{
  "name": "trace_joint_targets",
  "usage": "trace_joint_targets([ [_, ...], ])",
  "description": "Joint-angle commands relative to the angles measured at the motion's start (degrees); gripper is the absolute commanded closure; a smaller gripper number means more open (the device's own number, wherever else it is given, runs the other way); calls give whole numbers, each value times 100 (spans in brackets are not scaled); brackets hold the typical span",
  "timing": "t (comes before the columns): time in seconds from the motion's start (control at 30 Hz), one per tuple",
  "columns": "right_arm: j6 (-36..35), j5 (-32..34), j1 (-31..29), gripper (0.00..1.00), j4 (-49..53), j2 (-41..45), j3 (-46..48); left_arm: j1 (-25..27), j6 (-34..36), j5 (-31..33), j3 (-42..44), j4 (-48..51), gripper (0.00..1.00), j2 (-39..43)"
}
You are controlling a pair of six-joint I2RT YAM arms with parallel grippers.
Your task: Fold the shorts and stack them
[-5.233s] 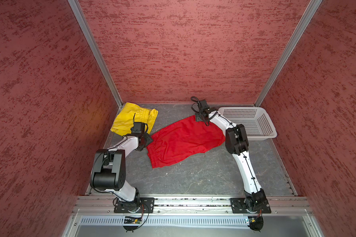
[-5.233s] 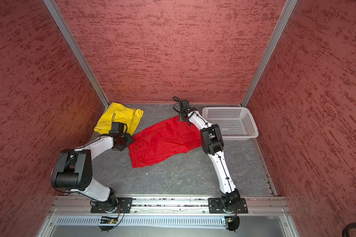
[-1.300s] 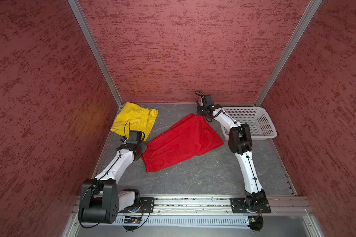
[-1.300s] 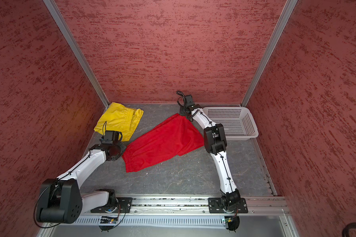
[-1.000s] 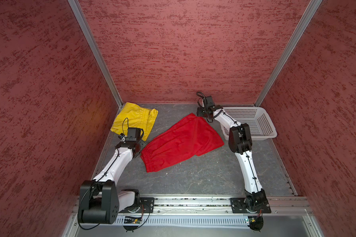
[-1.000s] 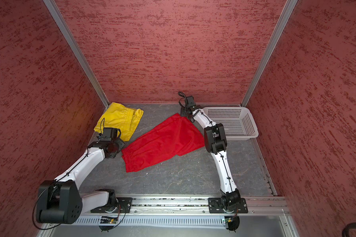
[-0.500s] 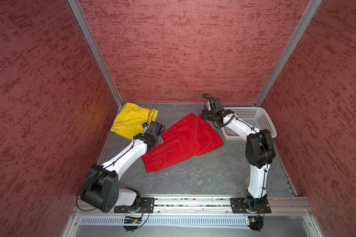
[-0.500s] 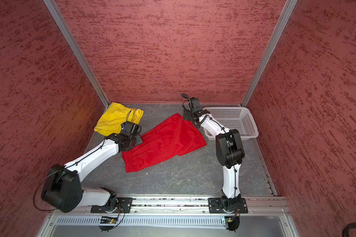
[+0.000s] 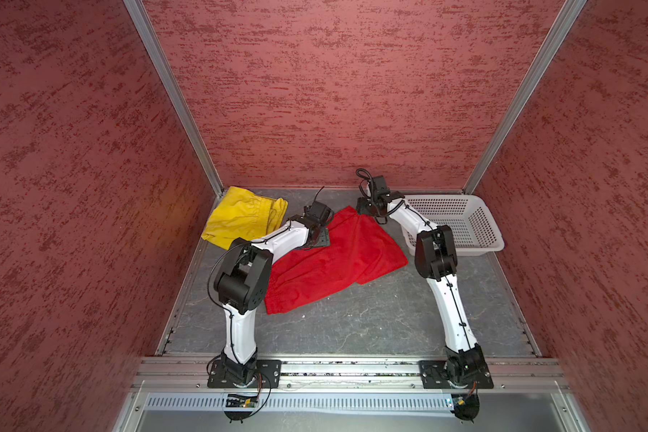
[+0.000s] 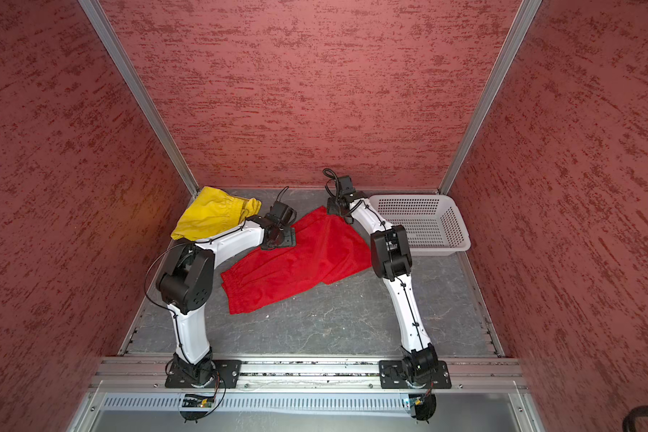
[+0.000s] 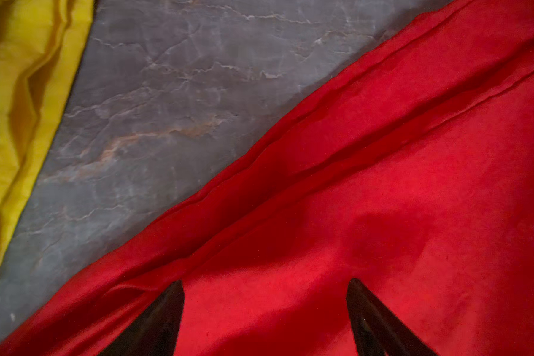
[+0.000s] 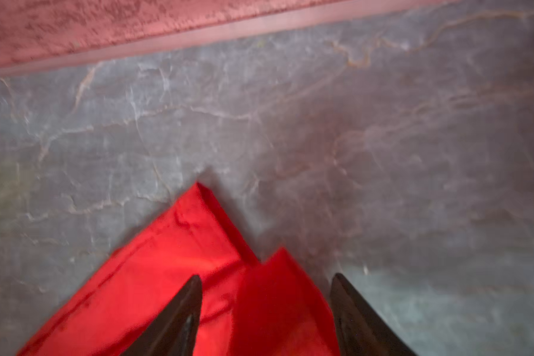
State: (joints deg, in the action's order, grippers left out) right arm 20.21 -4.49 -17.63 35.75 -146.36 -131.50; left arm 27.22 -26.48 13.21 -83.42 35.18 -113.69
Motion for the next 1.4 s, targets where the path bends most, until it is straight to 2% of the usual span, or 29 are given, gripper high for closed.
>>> trace_joint_targets([
  [0.0, 104, -307, 88, 33, 339, -170, -434, -35, 386, -161, -386, 24, 16, -309],
  [0.1, 156, -412, 119, 35, 284, -233, -437, -88, 463, -236, -674, 55, 15, -607],
  [0.27, 246, -494, 153, 36, 201, -232, -276, -148, 590, -429, -1021, 24, 23, -956],
  [0.33, 268, -533, 154, 36, 163, -247, -240, -177, 625, -458, -1092, 31, 24, -1063],
  [0.43, 344, -607, 154, 37, 121, -233, -149, -271, 627, -588, -1150, 16, 34, -1196],
  [0.53, 480, -739, 157, 38, -57, -145, 102, -355, 609, -689, -1150, -9, 38, -1293],
  [0.6, 544, -798, 159, 38, -198, -97, 256, -408, 593, -788, -1143, -12, 49, -1329],
  [0.73, 566, -834, 162, 46, -278, -85, 331, -507, 509, -948, -1149, -60, 84, -1331],
  [0.77, 563, -840, 156, 53, -282, -86, 336, -531, 478, -1004, -1142, -71, 92, -1318],
  [0.83, 555, -851, 158, 75, -301, -82, 344, -600, 396, -1145, -1150, -98, 100, -1297],
  [0.93, 548, -831, 163, 92, -298, -35, 353, -719, 263, -1375, -1145, -143, 100, -1240],
  [1.03, 529, -702, 163, 100, -299, 76, 405, -801, 196, -1440, -1117, -182, 100, -1112],
  [1.23, 529, -544, 163, 100, -500, 531, 663, -875, 231, -1321, -932, -288, 100, -659],
  [1.37, 721, -736, 158, 100, -1215, 1050, 1283, -946, 326, -1464, -882, -335, 100, -532],
])
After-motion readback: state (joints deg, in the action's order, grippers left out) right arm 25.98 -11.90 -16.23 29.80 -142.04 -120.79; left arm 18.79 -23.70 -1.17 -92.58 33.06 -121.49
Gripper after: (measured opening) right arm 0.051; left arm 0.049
